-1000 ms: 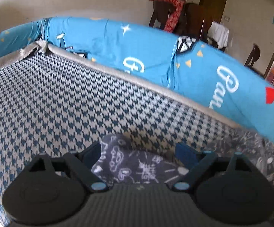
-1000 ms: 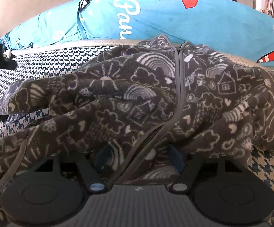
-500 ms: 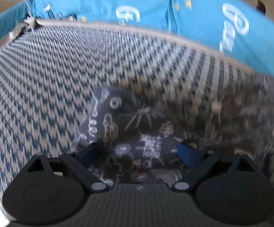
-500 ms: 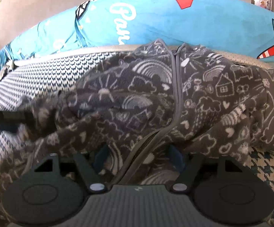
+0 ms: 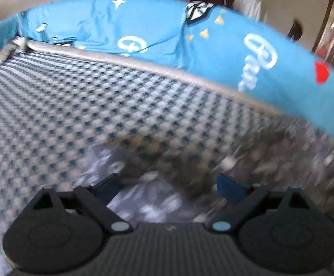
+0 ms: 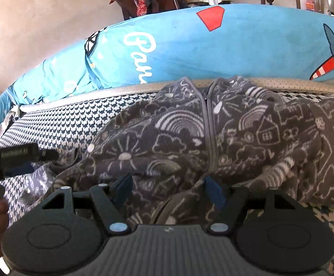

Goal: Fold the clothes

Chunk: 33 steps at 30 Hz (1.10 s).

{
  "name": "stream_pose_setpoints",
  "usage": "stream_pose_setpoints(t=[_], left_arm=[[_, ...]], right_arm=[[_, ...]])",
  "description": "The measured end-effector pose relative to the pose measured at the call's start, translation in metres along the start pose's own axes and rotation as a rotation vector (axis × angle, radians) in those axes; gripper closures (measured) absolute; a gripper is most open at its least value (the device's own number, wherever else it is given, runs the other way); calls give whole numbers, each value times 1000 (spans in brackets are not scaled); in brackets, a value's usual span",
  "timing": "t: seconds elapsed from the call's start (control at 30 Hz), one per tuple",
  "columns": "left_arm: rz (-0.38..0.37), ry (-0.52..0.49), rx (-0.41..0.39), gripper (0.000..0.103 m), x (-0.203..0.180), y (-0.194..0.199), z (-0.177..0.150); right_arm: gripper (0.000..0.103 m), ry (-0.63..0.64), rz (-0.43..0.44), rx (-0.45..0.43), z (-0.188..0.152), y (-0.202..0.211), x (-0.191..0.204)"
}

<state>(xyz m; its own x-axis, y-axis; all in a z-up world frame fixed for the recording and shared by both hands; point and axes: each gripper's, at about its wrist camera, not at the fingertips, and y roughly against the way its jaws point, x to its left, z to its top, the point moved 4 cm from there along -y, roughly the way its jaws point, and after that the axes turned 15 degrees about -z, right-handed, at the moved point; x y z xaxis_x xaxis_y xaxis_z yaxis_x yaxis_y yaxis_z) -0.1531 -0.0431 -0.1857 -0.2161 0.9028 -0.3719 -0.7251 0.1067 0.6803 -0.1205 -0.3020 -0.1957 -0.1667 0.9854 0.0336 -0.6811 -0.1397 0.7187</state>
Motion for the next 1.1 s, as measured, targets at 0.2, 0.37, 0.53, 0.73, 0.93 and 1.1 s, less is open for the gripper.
stream_pose_setpoints(t=[0.2,0.37,0.53,0.73,0.93,1.1], left_arm=[[-137,-34,29,13,-19,-41,19],[-242,-80,58,19,-42,-65,36],[-282,-92,138,23,-44,-95,42],[-307,-127,210,23,-45,-120,37],[-380,-194,256,11,-58,-124,30],[-417,-250,273,27,-72,-122,21]], right_arm=[[32,-2,-19,5,2,-4,-7],[32,-11,-23,11,5,-6,-12],[32,-22,-34,29,5,-8,-17],[32,-37,-45,56,5,-15,-21],[32,-36,-51,61,4,-17,-22],[32,-35,-53,66,4,-19,-22]])
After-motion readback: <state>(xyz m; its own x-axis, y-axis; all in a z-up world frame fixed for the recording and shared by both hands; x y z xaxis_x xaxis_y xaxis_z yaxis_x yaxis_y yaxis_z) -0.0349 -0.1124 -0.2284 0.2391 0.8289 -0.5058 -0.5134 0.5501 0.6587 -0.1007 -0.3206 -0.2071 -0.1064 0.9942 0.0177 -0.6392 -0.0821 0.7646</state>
